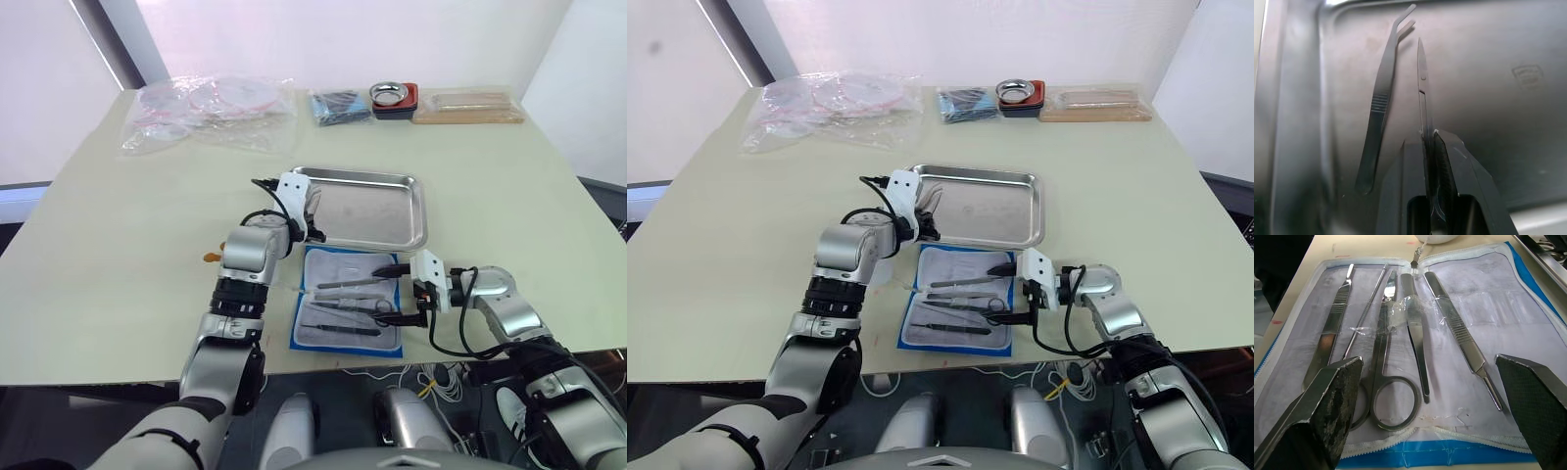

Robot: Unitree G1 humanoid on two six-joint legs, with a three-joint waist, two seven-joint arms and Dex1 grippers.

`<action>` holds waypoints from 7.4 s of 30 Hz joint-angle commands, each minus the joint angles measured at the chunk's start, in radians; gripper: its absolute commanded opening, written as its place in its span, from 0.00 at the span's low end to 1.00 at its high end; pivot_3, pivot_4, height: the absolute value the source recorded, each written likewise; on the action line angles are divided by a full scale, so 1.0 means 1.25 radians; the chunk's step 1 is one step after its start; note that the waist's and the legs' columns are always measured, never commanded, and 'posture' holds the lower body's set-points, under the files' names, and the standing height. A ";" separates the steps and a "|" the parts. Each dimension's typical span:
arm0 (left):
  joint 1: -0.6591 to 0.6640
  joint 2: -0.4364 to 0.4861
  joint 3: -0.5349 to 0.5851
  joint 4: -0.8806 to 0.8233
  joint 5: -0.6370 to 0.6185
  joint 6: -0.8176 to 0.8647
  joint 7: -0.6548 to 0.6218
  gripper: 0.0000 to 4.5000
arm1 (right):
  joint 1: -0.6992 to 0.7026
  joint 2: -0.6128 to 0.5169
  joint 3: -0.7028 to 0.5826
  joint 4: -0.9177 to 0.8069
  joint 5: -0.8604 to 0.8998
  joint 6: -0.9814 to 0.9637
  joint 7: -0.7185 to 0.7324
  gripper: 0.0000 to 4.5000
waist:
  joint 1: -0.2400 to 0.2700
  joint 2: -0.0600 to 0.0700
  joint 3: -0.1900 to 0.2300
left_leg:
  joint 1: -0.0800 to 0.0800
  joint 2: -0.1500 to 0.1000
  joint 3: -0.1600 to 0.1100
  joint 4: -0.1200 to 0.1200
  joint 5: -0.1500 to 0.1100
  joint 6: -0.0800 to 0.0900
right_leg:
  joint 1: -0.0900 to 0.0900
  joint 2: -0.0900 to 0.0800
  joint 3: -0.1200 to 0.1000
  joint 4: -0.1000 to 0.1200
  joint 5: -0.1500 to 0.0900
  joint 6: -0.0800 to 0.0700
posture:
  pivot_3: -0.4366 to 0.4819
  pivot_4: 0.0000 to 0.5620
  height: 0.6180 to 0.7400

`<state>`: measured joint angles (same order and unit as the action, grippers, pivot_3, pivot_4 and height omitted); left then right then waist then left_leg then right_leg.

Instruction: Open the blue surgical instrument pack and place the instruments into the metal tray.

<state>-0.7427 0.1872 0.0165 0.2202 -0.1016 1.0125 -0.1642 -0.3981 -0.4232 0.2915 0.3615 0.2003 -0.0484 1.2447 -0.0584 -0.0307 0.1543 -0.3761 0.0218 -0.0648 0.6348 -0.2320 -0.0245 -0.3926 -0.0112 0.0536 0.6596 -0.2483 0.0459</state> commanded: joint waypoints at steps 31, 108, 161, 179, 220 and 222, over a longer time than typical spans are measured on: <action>-0.016 0.006 0.021 0.000 -0.008 -0.069 0.007 0.99 | 0.059 -0.013 0.060 0.098 -0.085 0.044 -0.021 1.00 | -0.001 0.000 0.000 | 0.000 0.000 0.000 0.000 0.000 0.000 | 0.000 0.000 0.000 0.000 0.000 0.000 | 0.48 0.27 1.00; 0.431 0.637 0.065 -0.359 -0.345 -0.640 -1.039 0.99 | 0.056 -0.016 0.036 0.138 -0.079 0.013 -0.003 1.00 | 0.016 0.001 0.001 | -0.002 0.009 0.004 -0.005 -0.001 0.000 | -0.004 -0.019 -0.011 -0.012 -0.002 -0.004 | 0.48 0.27 1.00; 0.158 0.330 -0.235 0.146 0.006 -0.873 -0.970 0.03 | 0.050 -0.010 0.035 0.139 -0.080 0.013 -0.019 1.00 | 0.015 0.001 -0.004 | -0.001 0.012 0.012 -0.004 0.000 0.001 | -0.003 -0.003 -0.010 -0.012 0.002 -0.010 | 0.48 0.27 1.00; 0.131 0.377 -0.224 0.046 -0.006 -0.776 -0.989 0.03 | 0.051 -0.007 0.039 0.146 -0.083 0.009 -0.017 1.00 | 0.015 0.002 -0.004 | -0.001 0.012 0.012 -0.004 0.000 0.001 | -0.004 -0.003 -0.009 -0.012 0.002 -0.010 | 0.48 0.27 1.00; 0.207 0.575 -0.124 -0.131 -0.100 -0.643 -1.058 0.03 | 0.034 0.010 0.048 0.174 -0.090 -0.002 -0.013 1.00 | 0.012 0.005 -0.002 | 0.000 0.013 0.012 -0.004 0.000 0.001 | -0.004 -0.002 -0.009 -0.012 0.002 -0.010 | 0.48 0.27 1.00; 0.217 0.586 -0.115 -0.138 -0.106 -0.639 -1.061 0.03 | 0.031 0.012 0.049 0.178 -0.091 -0.004 -0.013 1.00 | 0.012 0.005 -0.002 | 0.000 0.014 0.012 -0.004 0.000 0.001 | -0.004 -0.002 -0.009 -0.012 0.002 -0.010 | 0.48 0.27 1.00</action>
<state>-0.4698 0.9006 -0.1638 0.0865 -0.2025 0.2196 -1.4781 -0.4113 -0.3940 0.2802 0.4346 0.2043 -0.1056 1.2576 -0.0430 -0.0246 0.1520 -0.3761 0.0389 -0.0498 0.6302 -0.2325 -0.0236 -0.3975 -0.0136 0.0422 0.6448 -0.2457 0.0329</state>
